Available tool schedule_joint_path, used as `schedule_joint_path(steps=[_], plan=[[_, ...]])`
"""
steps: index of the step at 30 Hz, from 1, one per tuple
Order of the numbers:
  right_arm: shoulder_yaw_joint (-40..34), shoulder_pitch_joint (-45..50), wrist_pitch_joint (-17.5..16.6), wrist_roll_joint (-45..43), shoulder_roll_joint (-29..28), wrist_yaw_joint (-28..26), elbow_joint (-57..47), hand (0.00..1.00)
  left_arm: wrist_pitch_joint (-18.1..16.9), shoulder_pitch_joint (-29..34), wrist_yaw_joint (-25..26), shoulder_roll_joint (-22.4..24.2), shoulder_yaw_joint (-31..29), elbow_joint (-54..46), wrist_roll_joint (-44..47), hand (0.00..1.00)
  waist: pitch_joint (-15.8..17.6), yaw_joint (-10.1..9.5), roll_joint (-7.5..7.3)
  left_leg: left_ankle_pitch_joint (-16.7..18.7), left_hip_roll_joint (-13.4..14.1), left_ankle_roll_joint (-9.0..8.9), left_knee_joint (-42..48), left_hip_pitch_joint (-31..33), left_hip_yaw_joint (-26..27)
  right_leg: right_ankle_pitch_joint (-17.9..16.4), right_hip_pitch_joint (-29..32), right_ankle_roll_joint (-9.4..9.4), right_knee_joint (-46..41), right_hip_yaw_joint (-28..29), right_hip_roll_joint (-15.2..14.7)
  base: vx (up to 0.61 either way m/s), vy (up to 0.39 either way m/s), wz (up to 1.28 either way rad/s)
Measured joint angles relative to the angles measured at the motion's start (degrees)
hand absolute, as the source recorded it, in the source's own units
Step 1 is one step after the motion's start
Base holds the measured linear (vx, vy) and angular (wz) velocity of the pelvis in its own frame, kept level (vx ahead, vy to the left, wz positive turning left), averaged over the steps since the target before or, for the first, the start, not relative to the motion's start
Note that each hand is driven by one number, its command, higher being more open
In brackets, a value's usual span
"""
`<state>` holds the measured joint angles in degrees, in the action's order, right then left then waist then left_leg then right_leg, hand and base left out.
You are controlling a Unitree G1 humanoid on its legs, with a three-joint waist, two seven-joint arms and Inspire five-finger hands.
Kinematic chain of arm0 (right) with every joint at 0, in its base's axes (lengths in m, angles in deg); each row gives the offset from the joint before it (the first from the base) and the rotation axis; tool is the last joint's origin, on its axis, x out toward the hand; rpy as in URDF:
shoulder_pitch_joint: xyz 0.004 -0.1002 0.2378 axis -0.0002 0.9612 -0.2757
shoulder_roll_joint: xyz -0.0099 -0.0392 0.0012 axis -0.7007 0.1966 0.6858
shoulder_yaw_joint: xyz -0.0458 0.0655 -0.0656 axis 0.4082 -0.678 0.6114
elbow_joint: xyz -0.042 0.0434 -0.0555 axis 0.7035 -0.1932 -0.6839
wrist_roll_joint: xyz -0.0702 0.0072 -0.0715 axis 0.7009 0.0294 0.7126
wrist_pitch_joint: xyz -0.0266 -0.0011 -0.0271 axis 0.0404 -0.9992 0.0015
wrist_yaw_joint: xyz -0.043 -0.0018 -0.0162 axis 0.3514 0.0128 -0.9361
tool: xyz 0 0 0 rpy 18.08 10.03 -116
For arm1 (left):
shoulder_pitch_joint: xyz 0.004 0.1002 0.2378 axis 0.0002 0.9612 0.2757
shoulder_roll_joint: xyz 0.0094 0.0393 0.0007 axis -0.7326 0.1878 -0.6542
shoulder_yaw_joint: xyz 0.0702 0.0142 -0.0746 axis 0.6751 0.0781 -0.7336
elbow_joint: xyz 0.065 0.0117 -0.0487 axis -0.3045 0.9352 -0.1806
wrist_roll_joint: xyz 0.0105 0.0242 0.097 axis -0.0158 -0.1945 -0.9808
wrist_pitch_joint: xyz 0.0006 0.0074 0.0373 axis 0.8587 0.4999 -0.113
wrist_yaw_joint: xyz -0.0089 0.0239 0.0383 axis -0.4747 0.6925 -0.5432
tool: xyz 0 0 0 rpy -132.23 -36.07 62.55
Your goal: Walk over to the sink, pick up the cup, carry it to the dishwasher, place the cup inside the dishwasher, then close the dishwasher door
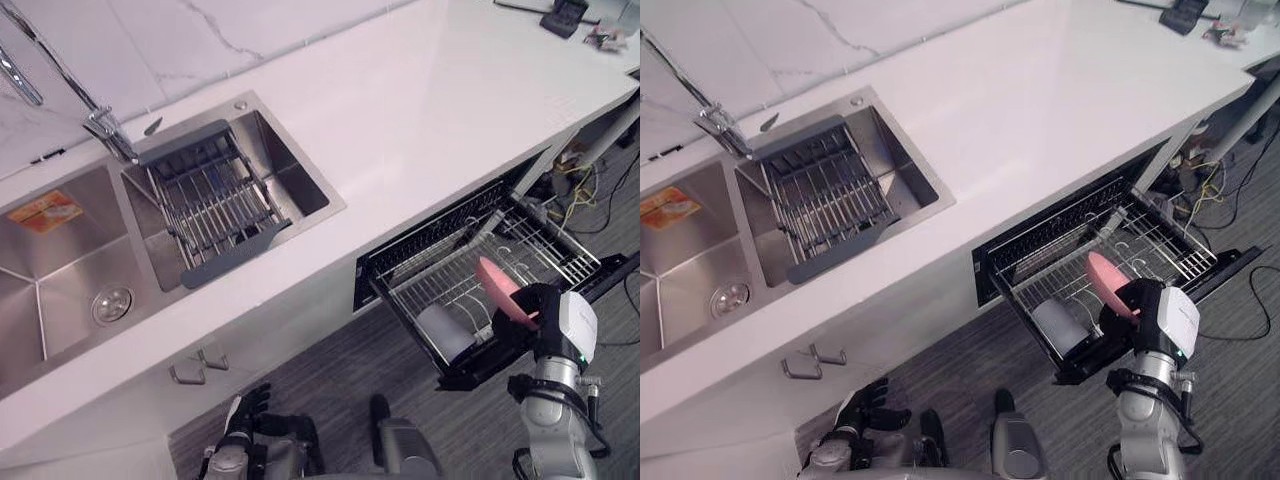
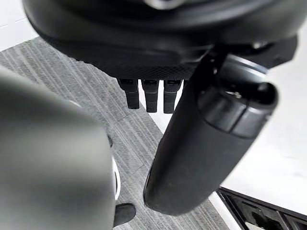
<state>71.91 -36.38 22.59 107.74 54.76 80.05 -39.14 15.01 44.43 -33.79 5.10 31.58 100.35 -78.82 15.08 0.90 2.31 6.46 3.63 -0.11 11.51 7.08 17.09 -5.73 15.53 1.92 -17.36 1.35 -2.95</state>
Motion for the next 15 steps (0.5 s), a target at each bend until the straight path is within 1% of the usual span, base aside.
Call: schedule_joint_path(steps=[2,3,6,9,11,13,15], plan=[[-0.1,-1.9,0.4,-0.9,0.8,0.1,0.0,0.30,-0.1,-1.1,0.1,0.0,0.0,-0.1,0.8,0.90,1.1,-0.43,-0.05,0.3,0.4,0.06,1.6,2.4,0.0,0.0,2.1,-0.09,-0.9,-0.2,0.0,-0.07,-0.044,0.05],[-0.2,-3.1,0.5,-1.9,1.0,0.2,0.0,0.30,-0.2,-1.5,0.1,0.0,0.0,-0.3,1.0,0.90,1.8,-0.52,0.33,0.5,0.5,0.07,2.2,3.1,0.0,0.0,2.7,-0.10,-1.3,-0.3,0.0,-0.04,-0.031,0.04],[-0.3,-6.5,0.7,-3.5,2.4,0.5,0.3,0.30,-0.3,-3.0,0.6,0.0,0.2,-1.0,1.7,0.90,4.4,-1.12,0.36,1.0,1.0,0.09,4.0,5.1,0.3,0.0,4.3,-0.12,-1.9,-0.4,0.1,0.00,0.000,0.00],[-0.3,-9.8,0.9,-5.8,2.9,0.8,1.8,0.30,-0.5,-3.2,1.0,-0.1,0.2,-2.1,2.5,0.90,5.4,-1.51,0.12,1.3,1.4,0.14,4.8,6.6,0.8,0.4,5.6,-0.60,-2.3,-0.2,0.2,0.03,-0.002,-0.02],[-0.3,-13.7,0.9,-7.9,3.5,1.2,4.7,0.30,-1.1,-3.9,1.1,-0.5,1.1,-2.4,3.9,0.90,6.9,-1.69,0.06,1.5,1.5,0.14,5.1,7.1,1.2,0.4,6.0,-0.57,-2.5,-0.1,0.1,0.06,0.004,0.01],[-0.2,-15.7,0.9,-8.6,3.8,1.3,6.1,0.30,-1.3,-4.3,1.2,-0.6,1.2,-2.4,4.3,0.90,7.1,-1.84,0.00,1.5,1.5,0.14,5.1,8.0,1.4,0.4,6.9,-0.56,-2.5,0.0,0.1,0.05,0.003,0.00],[0.3,-18.2,0.9,-9.1,4.5,1.3,8.1,0.30,-1.4,-5.0,1.3,-0.6,1.2,-2.4,4.4,0.90,8.1,-2.00,-0.02,1.5,1.5,0.14,5.1,8.3,1.7,0.4,7.3,-0.54,-2.6,0.1,0.0,0.02,-0.001,0.00]])
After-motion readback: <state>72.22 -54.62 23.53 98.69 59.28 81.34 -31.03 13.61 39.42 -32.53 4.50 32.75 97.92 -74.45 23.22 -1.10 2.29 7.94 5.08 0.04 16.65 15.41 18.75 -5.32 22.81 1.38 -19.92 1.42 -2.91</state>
